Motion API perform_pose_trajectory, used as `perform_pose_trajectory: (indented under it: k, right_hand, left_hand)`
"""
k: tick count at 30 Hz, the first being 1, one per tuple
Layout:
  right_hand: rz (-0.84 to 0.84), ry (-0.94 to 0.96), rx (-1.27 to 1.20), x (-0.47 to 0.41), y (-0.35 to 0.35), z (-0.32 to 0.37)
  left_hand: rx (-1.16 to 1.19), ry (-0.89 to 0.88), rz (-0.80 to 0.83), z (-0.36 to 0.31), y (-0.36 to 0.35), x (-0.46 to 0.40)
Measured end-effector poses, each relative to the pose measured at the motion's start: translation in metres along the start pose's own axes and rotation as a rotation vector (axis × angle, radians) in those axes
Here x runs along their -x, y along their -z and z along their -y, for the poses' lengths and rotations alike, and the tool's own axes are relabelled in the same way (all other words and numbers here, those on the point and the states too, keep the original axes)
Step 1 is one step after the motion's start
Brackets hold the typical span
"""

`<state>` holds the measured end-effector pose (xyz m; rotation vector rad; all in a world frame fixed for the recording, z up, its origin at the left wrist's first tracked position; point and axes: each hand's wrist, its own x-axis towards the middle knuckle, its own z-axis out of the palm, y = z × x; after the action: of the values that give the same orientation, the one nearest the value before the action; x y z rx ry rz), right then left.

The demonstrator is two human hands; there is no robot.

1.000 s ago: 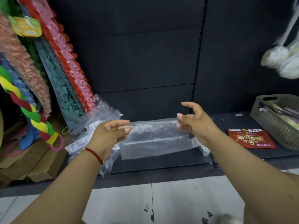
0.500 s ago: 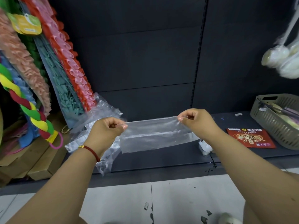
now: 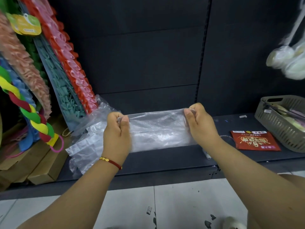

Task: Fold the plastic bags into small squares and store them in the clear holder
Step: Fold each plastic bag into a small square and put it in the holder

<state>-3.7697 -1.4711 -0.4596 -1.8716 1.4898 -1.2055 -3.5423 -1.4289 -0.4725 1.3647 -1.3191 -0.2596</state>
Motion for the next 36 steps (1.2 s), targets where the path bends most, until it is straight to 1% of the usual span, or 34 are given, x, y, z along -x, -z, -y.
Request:
perform_pose_trajectory:
  k: [3, 6, 8, 9, 11, 13, 14, 15, 17, 19, 23, 26, 28, 32, 36]
  right_hand:
    - [-0.018, -0.030, -0.033, -0.002, 0.001, -0.003]
    - [-0.055, -0.076, -0.092, -0.005, 0.000, -0.005]
    - [-0.028, -0.132, -0.154, -0.006, 0.001, -0.004]
    - [0.018, -0.156, -0.200, -0.006, 0.003, -0.004]
    - [0.172, -0.162, -0.326, -0.005, 0.007, -0.008]
    - [0.351, -0.115, -0.418, -0.005, 0.010, -0.012]
    - [0.414, -0.091, -0.447, -0.005, 0.010, -0.014]
    - [0.441, -0.075, -0.463, -0.006, 0.010, -0.015]
    - [0.400, -0.071, -0.452, -0.007, 0.008, -0.014]
    - [0.351, -0.081, -0.431, -0.007, 0.007, -0.014]
    - [0.317, -0.103, -0.408, -0.007, 0.009, -0.015]
    - [0.293, -0.113, -0.378, -0.007, 0.010, -0.015]
    - [0.299, -0.139, -0.384, -0.006, 0.011, -0.014]
    - [0.290, -0.161, -0.360, -0.007, 0.008, -0.014]
    - [0.311, -0.145, -0.276, -0.008, 0.005, -0.014]
  left_hand:
    - [0.011, 0.012, -0.018, 0.000, -0.002, -0.002]
    - [0.040, 0.082, -0.013, 0.000, -0.003, -0.003]
    - [0.046, 0.114, -0.027, 0.001, -0.003, -0.004]
    - [0.051, 0.125, -0.040, 0.001, -0.002, -0.005]
    - [0.077, 0.178, -0.056, 0.004, 0.000, -0.008]
    - [0.119, 0.272, -0.068, 0.006, 0.004, -0.010]
    - [0.123, 0.320, -0.075, 0.007, 0.006, -0.012]
    - [0.140, 0.361, -0.063, 0.006, 0.008, -0.013]
    - [0.210, 0.399, -0.007, 0.002, 0.012, -0.015]
    - [0.257, 0.402, 0.086, 0.000, 0.016, -0.017]
    - [0.331, 0.432, 0.336, 0.004, 0.029, -0.018]
    - [0.362, 0.455, 0.384, 0.005, 0.038, -0.020]
    - [0.320, 0.441, 0.364, 0.004, 0.041, -0.021]
    - [0.131, 0.345, 0.302, 0.002, 0.044, -0.023]
    - [-0.102, 0.219, 0.312, -0.002, 0.048, -0.025]
